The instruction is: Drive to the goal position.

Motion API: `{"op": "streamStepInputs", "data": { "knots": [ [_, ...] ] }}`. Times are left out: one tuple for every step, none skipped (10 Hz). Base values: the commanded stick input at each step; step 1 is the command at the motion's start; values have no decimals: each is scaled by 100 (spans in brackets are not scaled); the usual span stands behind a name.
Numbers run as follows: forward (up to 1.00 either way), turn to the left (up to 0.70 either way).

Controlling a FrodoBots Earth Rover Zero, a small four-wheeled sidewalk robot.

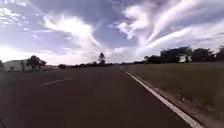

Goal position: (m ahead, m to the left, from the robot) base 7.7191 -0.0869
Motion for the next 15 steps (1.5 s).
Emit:
{"op": "streamStepInputs", "data": {
  "knots": [
    [100, 0],
    [100, 0],
    [100, 0],
    [100, 0],
    [100, 0],
    [100, 0],
    [100, 0],
    [100, 0],
    [100, 0],
    [100, 0],
    [100, 0],
    [100, 0],
    [100, 0],
    [100, 0],
    [100, 0]
  ]
}}
